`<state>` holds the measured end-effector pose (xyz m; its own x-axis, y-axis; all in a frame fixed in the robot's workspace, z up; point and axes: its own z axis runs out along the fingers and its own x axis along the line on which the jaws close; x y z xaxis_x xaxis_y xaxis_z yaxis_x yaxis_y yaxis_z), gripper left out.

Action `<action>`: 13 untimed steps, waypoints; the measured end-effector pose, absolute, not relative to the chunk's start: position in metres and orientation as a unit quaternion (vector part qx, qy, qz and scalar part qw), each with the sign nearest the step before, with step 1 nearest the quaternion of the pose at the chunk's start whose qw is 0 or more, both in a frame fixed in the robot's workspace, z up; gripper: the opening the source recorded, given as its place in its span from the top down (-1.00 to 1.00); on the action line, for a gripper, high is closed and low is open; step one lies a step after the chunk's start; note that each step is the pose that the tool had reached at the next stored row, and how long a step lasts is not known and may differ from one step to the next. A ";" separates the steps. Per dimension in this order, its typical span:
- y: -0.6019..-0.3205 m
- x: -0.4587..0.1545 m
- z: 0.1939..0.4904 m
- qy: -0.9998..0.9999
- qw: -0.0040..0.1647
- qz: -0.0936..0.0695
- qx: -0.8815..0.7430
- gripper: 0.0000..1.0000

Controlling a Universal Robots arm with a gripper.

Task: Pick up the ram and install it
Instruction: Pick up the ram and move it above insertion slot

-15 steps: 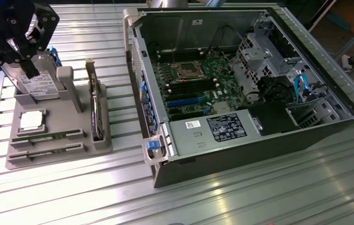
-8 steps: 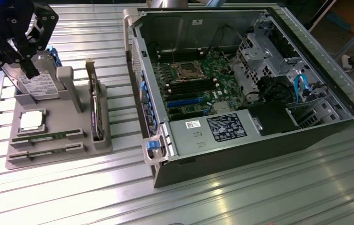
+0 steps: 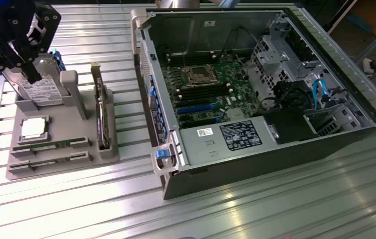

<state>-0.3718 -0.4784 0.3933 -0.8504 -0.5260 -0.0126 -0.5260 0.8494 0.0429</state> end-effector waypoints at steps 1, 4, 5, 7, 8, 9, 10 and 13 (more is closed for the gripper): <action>-0.478 -0.372 0.393 0.960 0.000 0.022 -0.278 0.79; -0.478 -0.372 0.393 0.957 0.000 0.022 -0.290 0.79; -0.478 -0.372 0.393 0.956 0.000 0.022 -0.293 0.79; -0.478 -0.372 0.393 0.954 0.000 0.022 -0.300 0.79; -0.478 -0.372 0.393 0.953 -0.001 0.022 -0.303 0.79; -0.478 -0.372 0.393 0.951 -0.001 0.022 -0.307 0.79; -0.478 -0.372 0.393 0.950 -0.001 0.022 -0.311 0.79; -0.478 -0.372 0.393 0.947 -0.001 0.022 -0.320 0.79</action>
